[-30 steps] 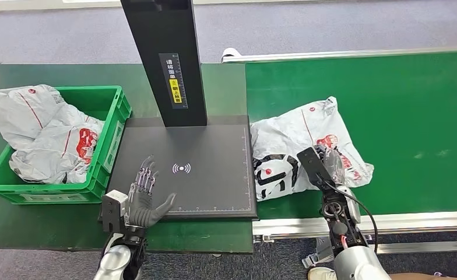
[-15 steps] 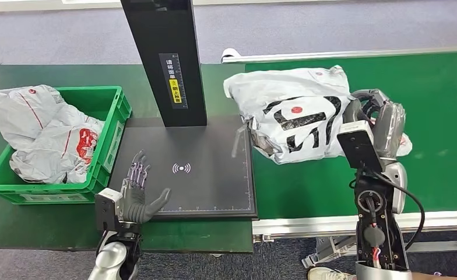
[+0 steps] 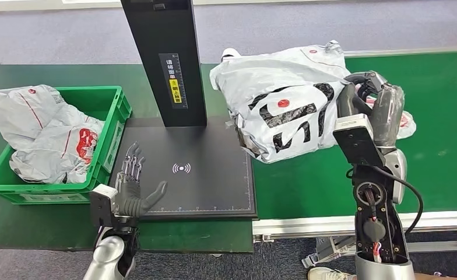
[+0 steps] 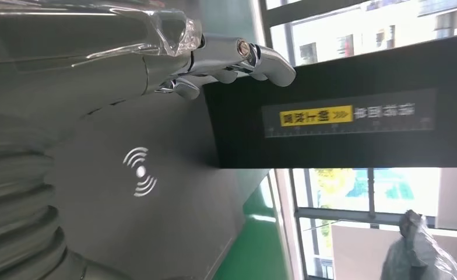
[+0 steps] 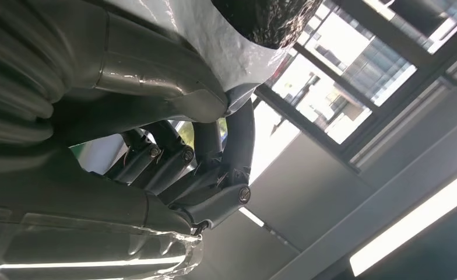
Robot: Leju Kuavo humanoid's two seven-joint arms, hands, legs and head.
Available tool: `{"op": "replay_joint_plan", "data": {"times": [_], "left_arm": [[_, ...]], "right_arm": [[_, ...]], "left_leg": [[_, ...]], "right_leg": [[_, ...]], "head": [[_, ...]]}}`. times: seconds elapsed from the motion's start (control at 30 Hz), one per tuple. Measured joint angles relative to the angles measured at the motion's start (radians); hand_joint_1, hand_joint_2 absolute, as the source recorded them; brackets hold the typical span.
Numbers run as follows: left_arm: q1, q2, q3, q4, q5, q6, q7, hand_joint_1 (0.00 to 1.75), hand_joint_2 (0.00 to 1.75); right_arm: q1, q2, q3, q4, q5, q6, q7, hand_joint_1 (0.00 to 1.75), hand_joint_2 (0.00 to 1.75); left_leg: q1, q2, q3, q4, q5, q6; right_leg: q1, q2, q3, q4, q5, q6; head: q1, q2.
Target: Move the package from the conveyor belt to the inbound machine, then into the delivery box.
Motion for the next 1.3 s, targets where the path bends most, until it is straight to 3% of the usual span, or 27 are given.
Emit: {"op": "replay_joint_plan", "data": {"times": [0.2, 0.47, 0.83, 0.87, 0.97, 1.0, 1.17, 1.3], "left_arm": [[-0.019, 0.019, 0.064, -0.043, -0.017, 0.038, -0.006, 0.00, 1.75], [-0.044, 0.065, 0.187, -0.104, -0.042, 0.071, -0.009, 0.00, 1.75], [-0.060, 0.085, 0.268, -0.147, -0.057, 0.073, 0.004, 0.00, 1.75], [-0.062, 0.085, 0.271, -0.147, -0.057, 0.073, 0.004, 0.00, 1.75], [-0.066, 0.086, 0.278, -0.147, -0.059, 0.069, 0.004, 0.00, 1.75], [-0.067, 0.086, 0.279, -0.147, -0.060, 0.067, 0.004, 0.00, 1.75], [-0.068, 0.085, 0.279, -0.140, -0.065, 0.063, 0.002, 0.00, 1.75], [-0.068, 0.085, 0.279, -0.134, -0.079, 0.057, -0.002, 0.00, 1.75]], "right_arm": [[-0.088, 0.030, 0.094, 0.099, -0.011, 0.099, 0.010, 1.75, 1.75], [-0.192, 0.131, 0.195, 0.373, -0.067, 0.204, 0.007, 1.75, 1.75], [-0.237, 0.202, 0.245, 0.567, -0.103, 0.233, -0.011, 1.75, 1.75], [-0.238, 0.204, 0.246, 0.574, -0.104, 0.234, -0.011, 1.58, 1.75], [-0.241, 0.206, 0.246, 0.593, -0.104, 0.235, -0.005, 0.27, 1.75], [-0.243, 0.206, 0.246, 0.600, -0.103, 0.235, 0.000, 0.00, 1.75], [-0.252, 0.205, 0.246, 0.633, -0.121, 0.241, 0.018, 0.00, 1.75], [-0.252, 0.205, 0.237, 0.646, -0.198, 0.296, -0.016, 0.00, 1.75]], "left_leg": [[0.001, 0.000, 0.001, 0.000, 0.001, -0.001], [0.001, 0.000, 0.001, 0.000, 0.001, -0.001], [0.001, -0.001, 0.001, 0.000, 0.001, -0.001], [0.001, -0.001, 0.001, 0.000, 0.001, -0.001], [0.001, -0.001, 0.001, 0.000, 0.001, -0.001], [0.001, -0.001, 0.001, 0.000, 0.001, -0.001], [0.001, 0.000, 0.001, 0.000, 0.001, -0.001], [0.001, 0.000, 0.001, 0.000, 0.001, -0.001]], "right_leg": [[0.001, 0.000, 0.000, 0.001, 0.000, 0.000], [0.001, 0.000, 0.000, 0.002, 0.000, 0.000], [0.001, 0.000, 0.000, 0.002, 0.000, 0.000], [0.001, 0.000, 0.000, 0.002, 0.000, 0.000], [0.001, 0.000, 0.000, 0.002, 0.000, 0.000], [0.001, 0.000, 0.000, 0.002, 0.000, 0.000], [0.001, 0.000, -0.001, 0.002, 0.000, 0.000], [0.001, 0.000, -0.001, 0.002, 0.000, 0.000]], "head": [[0.000, 0.000], [0.000, 0.000], [0.000, 0.000], [0.000, 0.000], [0.000, 0.000], [0.000, 0.000], [0.000, 0.000], [0.000, 0.000]]}}
